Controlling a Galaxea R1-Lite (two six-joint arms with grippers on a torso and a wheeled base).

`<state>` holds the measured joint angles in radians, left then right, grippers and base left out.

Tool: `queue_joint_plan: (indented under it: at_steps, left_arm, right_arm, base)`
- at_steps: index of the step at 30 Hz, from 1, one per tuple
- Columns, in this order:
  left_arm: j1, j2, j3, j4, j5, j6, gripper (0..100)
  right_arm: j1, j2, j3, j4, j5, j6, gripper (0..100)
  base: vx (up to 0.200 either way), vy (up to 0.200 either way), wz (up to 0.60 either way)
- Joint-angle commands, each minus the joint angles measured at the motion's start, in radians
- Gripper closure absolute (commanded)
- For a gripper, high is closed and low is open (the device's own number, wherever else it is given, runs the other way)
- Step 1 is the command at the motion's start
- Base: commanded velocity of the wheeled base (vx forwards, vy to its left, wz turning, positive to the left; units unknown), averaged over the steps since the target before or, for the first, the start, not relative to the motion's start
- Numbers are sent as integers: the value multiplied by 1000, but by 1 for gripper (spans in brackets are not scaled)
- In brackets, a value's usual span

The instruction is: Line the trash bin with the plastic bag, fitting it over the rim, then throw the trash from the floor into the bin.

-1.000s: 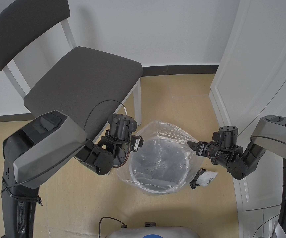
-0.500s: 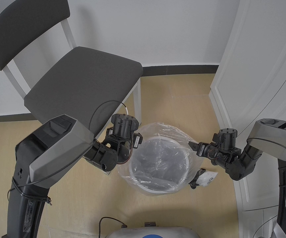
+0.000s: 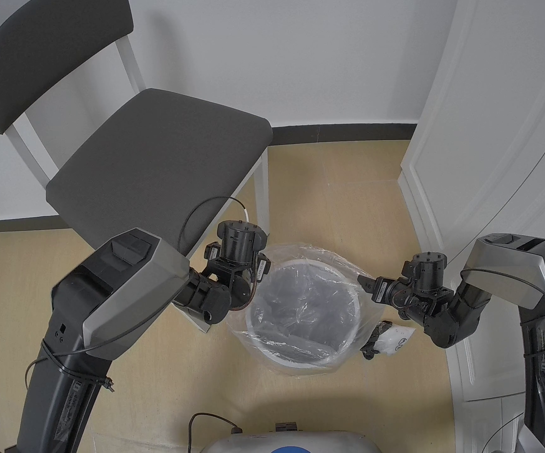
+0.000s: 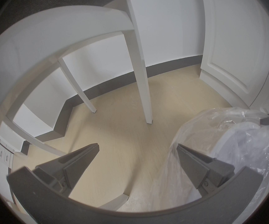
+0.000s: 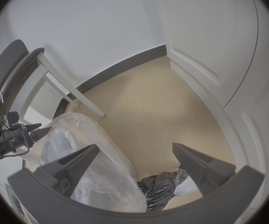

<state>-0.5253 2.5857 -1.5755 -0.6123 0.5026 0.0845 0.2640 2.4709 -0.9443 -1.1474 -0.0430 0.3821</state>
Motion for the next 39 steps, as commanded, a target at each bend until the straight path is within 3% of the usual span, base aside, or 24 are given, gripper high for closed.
queue_joint_plan:
  at_steps: [1,19,33,39]
  left_arm:
    - [2,13,2,11,1,0,0]
    - [-1,-9,137,11,1,-29,0]
    - [-65,-19,131,29,1,-97,0]
    - [-44,-91,124,59,-1,-100,0]
  right_arm:
    - [-2,22,-1,8,0,-2,0]
    - [-31,76,22,11,23,-11,0]
    - [-103,49,4,18,38,-12,0]
    - [-135,-138,94,77,75,-25,0]
  base:
    - [0,0,0]
    - [0,0,0]
    - [0,0,0]
    - [0,0,0]
